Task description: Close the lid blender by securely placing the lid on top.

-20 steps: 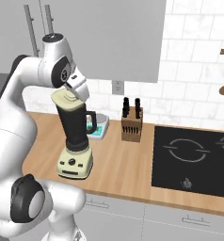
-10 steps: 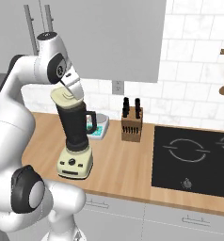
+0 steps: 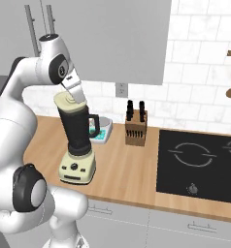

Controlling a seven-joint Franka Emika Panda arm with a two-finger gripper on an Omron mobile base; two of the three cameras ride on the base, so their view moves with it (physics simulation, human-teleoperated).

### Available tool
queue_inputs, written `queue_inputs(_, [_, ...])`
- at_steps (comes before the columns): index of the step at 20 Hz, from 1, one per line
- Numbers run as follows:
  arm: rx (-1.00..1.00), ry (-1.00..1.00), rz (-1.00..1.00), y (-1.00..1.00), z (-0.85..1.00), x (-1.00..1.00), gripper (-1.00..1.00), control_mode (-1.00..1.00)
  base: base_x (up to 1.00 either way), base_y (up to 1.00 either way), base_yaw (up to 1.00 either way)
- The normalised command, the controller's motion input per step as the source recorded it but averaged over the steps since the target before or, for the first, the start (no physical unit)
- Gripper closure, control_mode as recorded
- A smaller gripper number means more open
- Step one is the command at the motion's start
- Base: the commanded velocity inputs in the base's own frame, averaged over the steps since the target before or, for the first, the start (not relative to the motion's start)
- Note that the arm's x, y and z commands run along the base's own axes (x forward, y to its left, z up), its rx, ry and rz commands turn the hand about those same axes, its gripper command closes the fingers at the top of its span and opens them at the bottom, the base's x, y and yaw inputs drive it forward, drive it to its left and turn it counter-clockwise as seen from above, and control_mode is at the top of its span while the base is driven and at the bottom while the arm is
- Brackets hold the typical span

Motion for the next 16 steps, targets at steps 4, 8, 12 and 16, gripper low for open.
queue_inputs(4, [0.0, 0.02, -0.06, 0.0, -0.1, 0.11, 1.0, -1.0, 0.0, 0.0, 0.0])
queue_inputs(8, [0.0, 0.02, -0.04, 0.0, -0.12, 0.09, 1.0, -1.0, 0.0, 0.0, 0.0])
queue_inputs(12, [0.0, 0.02, -0.03, 0.0, -0.16, 0.04, 1.0, -1.0, 0.0, 0.0, 0.0])
queue_inputs(16, [0.0, 0.01, -0.02, 0.0, -0.14, 0.04, 1.0, -1.0, 0.0, 0.0, 0.0])
